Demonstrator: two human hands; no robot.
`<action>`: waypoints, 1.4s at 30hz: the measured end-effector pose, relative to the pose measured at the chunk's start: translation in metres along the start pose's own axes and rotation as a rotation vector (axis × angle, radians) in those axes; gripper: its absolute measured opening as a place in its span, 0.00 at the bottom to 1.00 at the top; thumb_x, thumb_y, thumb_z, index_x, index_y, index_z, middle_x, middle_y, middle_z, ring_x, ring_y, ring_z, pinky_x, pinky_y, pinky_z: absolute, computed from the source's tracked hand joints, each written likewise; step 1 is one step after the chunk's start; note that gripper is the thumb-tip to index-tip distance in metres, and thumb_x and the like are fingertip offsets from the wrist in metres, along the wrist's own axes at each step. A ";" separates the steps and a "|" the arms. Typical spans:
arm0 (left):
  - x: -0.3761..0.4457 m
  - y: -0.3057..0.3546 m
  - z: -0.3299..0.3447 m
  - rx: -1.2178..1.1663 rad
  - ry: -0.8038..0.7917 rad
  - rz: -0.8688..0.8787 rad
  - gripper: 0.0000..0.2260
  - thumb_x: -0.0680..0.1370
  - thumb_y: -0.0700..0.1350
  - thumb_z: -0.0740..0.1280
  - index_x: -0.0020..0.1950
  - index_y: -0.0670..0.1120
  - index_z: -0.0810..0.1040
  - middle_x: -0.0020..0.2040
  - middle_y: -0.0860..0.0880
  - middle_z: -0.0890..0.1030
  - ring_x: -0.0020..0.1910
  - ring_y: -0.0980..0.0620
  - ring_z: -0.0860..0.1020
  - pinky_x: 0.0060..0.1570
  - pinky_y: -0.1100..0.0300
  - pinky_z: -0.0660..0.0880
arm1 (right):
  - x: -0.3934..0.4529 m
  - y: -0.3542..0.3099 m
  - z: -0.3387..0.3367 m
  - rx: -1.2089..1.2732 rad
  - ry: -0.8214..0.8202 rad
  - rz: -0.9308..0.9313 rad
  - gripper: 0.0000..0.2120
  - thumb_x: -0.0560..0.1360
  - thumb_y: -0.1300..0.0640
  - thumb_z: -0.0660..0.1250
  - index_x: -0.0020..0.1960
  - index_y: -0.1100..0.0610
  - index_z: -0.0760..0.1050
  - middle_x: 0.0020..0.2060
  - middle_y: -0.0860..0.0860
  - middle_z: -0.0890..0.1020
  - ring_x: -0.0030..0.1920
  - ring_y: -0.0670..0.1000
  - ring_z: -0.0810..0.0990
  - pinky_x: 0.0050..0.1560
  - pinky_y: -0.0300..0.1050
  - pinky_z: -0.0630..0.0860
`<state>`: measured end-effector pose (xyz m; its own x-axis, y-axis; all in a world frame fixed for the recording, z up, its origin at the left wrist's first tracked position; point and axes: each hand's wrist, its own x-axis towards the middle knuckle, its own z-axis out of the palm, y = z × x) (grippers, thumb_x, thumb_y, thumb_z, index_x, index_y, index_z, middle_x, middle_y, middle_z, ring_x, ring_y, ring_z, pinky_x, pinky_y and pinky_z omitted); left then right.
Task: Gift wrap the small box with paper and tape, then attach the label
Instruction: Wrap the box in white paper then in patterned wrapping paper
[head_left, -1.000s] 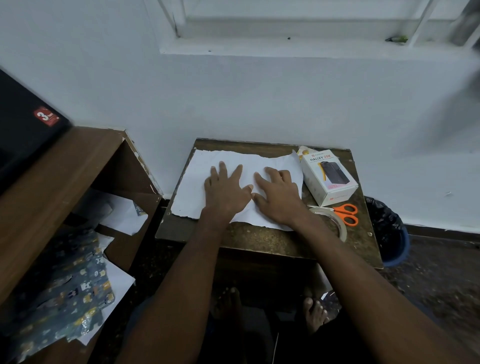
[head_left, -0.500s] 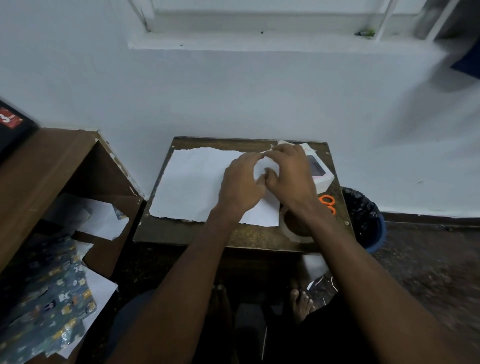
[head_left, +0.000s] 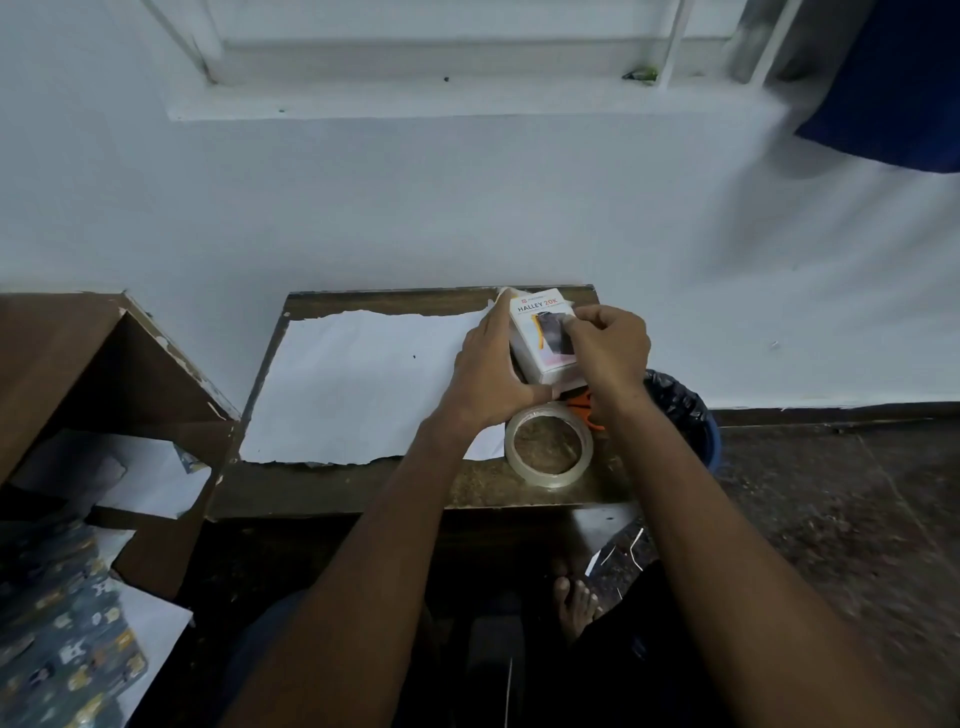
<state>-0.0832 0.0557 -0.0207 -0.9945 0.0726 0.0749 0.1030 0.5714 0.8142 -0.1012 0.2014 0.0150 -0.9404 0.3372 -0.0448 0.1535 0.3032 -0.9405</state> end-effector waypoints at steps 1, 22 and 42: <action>0.003 0.001 0.003 -0.023 0.015 0.008 0.61 0.59 0.68 0.83 0.84 0.55 0.54 0.79 0.54 0.70 0.77 0.48 0.69 0.73 0.41 0.72 | -0.001 -0.001 -0.001 0.002 0.009 -0.014 0.04 0.71 0.56 0.70 0.41 0.51 0.85 0.38 0.44 0.86 0.44 0.48 0.85 0.52 0.56 0.83; -0.032 -0.012 -0.083 -0.270 0.039 -0.019 0.46 0.74 0.51 0.81 0.84 0.56 0.57 0.79 0.55 0.65 0.76 0.57 0.67 0.67 0.59 0.77 | -0.030 -0.020 0.048 0.274 -0.354 -0.089 0.20 0.80 0.37 0.64 0.53 0.51 0.85 0.47 0.49 0.88 0.50 0.53 0.86 0.53 0.55 0.80; -0.036 -0.015 -0.123 -0.914 0.169 -0.516 0.16 0.83 0.53 0.66 0.66 0.47 0.83 0.58 0.46 0.88 0.59 0.42 0.86 0.45 0.58 0.80 | -0.067 -0.023 0.083 -0.013 -0.721 -0.482 0.47 0.71 0.54 0.81 0.82 0.43 0.57 0.79 0.41 0.58 0.74 0.28 0.56 0.69 0.24 0.60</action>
<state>-0.0505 -0.0559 0.0349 -0.9108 -0.1582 -0.3814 -0.3137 -0.3356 0.8883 -0.0673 0.0979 0.0120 -0.8659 -0.4769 0.1510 -0.3123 0.2796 -0.9079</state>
